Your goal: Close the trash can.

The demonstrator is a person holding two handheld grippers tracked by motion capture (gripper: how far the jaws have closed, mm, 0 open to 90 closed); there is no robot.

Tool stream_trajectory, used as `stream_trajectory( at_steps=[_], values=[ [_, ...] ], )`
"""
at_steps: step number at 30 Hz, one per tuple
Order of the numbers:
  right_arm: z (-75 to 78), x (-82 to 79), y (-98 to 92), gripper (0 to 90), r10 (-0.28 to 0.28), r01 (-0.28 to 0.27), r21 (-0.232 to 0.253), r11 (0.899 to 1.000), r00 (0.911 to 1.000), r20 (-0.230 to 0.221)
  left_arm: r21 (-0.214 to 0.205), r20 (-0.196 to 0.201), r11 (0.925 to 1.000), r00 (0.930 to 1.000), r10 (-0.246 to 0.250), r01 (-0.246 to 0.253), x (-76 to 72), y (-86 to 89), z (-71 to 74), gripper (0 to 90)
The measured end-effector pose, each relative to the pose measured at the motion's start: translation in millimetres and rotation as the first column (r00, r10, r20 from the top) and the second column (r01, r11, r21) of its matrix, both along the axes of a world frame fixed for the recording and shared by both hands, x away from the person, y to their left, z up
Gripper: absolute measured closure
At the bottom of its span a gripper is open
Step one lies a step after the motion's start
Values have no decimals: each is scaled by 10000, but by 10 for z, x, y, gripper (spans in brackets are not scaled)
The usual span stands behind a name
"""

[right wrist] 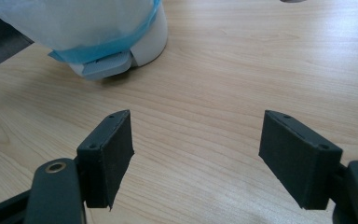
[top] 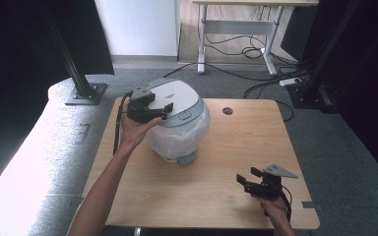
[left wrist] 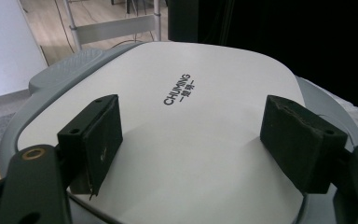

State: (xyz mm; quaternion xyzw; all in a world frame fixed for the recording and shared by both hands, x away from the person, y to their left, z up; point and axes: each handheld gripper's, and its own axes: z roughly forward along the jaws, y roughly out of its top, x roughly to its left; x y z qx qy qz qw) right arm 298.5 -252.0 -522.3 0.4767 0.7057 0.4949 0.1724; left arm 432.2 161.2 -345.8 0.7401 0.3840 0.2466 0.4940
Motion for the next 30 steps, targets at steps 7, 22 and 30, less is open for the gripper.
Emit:
stream_trajectory(
  at_steps=[7, 22, 30],
  values=[
    [-25, 6, 53, 253, 90, -91, -124, 9999, 9999, -113, 962, -268, 9953, 9996, -99, 125, 49, -267, 81, 244],
    [31, 0, -55, 253, -100, 100, 113, 9999, 9999, 35, -387, 186, 9981, 9987, -469, 476, -85, -68, 19, 269],
    [45, -5, -93, 252, -190, 189, 71, 9998, 9998, 107, -811, 186, 9943, 9975, -680, 693, -412, 170, -73, 251]
  ],
)
